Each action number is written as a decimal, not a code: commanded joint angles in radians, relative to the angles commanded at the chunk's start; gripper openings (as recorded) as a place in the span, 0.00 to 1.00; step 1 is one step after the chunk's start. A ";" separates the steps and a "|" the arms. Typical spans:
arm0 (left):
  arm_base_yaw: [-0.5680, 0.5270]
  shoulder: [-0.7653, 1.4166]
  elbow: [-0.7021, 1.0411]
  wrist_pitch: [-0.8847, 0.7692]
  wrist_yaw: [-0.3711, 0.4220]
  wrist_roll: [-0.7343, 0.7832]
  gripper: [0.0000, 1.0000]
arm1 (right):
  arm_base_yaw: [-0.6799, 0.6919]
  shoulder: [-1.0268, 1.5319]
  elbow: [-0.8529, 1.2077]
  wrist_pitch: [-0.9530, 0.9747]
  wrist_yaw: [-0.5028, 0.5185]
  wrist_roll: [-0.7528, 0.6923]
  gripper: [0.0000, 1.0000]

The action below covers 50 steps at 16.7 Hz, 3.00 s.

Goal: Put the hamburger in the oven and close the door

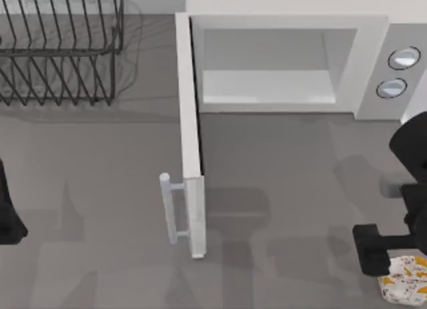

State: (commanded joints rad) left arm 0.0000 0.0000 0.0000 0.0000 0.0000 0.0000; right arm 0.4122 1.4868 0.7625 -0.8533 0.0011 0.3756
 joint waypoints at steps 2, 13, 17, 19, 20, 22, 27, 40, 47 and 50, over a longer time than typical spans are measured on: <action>0.000 0.000 0.000 0.000 0.000 0.000 1.00 | 0.001 0.049 -0.047 0.107 0.000 0.002 1.00; 0.000 0.000 0.000 0.000 0.000 0.000 1.00 | 0.004 0.136 -0.128 0.267 0.000 0.006 0.85; 0.000 0.000 0.000 0.000 0.000 0.000 1.00 | 0.004 0.136 -0.128 0.267 0.000 0.006 0.55; 0.000 0.000 0.000 0.000 0.000 0.000 1.00 | 0.004 0.136 -0.128 0.267 0.000 0.006 0.40; 0.000 0.000 0.000 0.000 0.000 0.000 1.00 | 0.004 0.136 -0.128 0.267 0.000 0.006 0.32; 0.000 0.000 0.000 0.000 0.000 0.000 1.00 | 0.004 0.136 -0.128 0.267 0.000 0.006 0.17; 0.000 0.000 0.000 0.000 0.000 0.000 1.00 | 0.004 0.136 -0.128 0.267 0.000 0.006 0.00; 0.000 0.000 0.000 0.000 0.000 0.000 1.00 | 0.006 -0.013 0.055 -0.046 0.011 0.009 0.00; 0.000 0.000 0.000 0.000 0.000 0.000 1.00 | 0.001 -0.111 0.192 -0.269 0.010 0.002 0.00; 0.000 0.000 0.000 0.000 0.000 0.000 1.00 | 0.004 -0.107 0.190 -0.266 0.010 0.004 0.00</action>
State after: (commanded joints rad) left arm 0.0000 0.0000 0.0000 0.0000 0.0000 0.0000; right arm 0.4160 1.3796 0.9521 -1.1192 0.0110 0.3798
